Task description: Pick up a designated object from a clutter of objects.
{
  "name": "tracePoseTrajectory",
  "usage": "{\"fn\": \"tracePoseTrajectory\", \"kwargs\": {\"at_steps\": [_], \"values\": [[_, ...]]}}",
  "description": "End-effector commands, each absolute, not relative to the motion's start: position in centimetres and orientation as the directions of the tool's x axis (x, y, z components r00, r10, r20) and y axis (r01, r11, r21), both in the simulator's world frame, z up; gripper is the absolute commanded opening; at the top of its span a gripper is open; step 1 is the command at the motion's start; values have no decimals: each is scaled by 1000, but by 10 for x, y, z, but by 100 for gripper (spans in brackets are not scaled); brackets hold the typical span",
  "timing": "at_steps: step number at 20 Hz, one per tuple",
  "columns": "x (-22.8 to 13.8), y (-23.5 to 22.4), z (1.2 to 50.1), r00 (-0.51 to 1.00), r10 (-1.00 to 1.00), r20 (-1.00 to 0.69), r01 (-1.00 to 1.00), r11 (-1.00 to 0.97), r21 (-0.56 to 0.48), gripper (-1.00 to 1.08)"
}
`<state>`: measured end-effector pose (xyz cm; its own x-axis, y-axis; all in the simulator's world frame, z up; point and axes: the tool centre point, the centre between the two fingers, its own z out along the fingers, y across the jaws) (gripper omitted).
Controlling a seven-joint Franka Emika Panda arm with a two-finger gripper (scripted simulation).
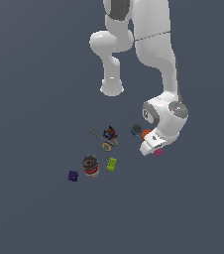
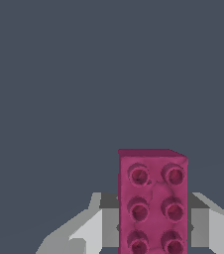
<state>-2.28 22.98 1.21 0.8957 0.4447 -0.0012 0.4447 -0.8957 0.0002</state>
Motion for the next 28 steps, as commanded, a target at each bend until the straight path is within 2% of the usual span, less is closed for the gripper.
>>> {"fn": "tracePoseTrajectory", "kwargs": {"at_steps": [1,15,21,28], "values": [[-22,230,12,896,445,0,445,-896,0,-100],[-18,213,28,896,445,0,445,-896,0,-100],[-7,178,60,895,445,-1,445,-895,1,-100],[12,118,118,895,446,0,446,-895,-1,-100]]}}
